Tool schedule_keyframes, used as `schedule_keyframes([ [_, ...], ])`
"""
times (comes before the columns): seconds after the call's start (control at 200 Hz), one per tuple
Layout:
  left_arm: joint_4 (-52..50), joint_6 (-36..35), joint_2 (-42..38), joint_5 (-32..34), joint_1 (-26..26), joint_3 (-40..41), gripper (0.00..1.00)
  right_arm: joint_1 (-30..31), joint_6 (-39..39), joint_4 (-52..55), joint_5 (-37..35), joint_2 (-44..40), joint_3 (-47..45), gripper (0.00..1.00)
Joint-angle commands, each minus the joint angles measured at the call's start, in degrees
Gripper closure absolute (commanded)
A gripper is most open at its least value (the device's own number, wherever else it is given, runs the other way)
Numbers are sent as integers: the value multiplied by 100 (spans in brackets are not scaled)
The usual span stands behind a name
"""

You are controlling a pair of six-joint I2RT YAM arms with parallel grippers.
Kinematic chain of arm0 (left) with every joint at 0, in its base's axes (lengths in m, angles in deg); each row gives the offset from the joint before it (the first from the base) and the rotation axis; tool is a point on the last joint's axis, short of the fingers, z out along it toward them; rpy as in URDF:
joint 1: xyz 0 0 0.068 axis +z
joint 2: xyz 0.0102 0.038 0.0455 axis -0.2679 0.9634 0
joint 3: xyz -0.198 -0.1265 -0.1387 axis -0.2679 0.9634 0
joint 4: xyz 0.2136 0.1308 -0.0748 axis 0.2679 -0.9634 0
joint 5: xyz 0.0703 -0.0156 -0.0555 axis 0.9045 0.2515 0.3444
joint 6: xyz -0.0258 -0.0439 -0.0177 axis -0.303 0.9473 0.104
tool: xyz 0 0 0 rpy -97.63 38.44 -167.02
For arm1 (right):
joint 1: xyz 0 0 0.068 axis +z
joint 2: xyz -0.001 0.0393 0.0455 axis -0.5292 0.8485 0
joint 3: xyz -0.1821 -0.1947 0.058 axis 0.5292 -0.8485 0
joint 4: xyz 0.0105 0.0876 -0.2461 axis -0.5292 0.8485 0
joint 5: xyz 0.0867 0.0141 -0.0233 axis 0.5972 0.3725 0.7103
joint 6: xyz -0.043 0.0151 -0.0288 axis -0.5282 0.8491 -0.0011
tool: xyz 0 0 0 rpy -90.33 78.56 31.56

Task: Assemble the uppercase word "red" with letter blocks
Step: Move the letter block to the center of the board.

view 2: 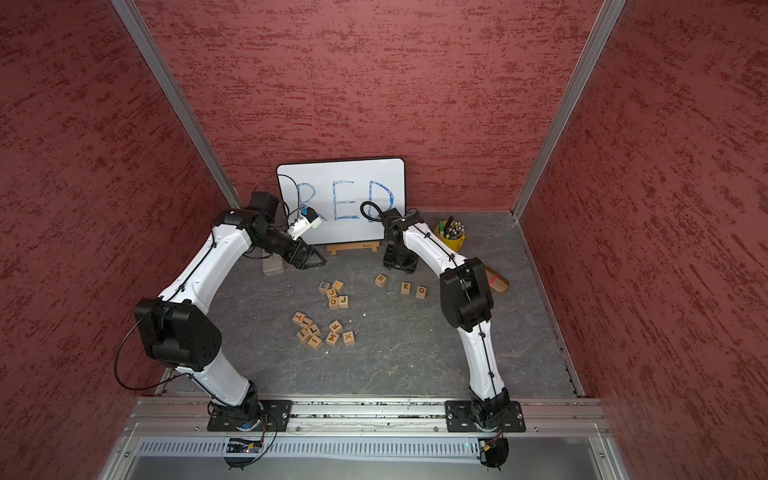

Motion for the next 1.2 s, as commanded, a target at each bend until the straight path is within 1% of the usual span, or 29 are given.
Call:
schedule_keyframes([
  [0.0,30,-89,-193,-88,13,-21,1,162,169,294,258,441,445,44],
  [0.17,69,-124,-288,-51,27,89,0,220,183,478,363,838,917,43],
  [0.521,92,-141,-341,-134,55,177,0,292,190,497,381,1017,916,43],
  [0.862,124,-150,-391,-138,50,239,0,328,277,301,594,1186,912,43],
  [1.192,138,-141,-411,-172,49,248,0,341,267,231,568,1281,895,44],
])
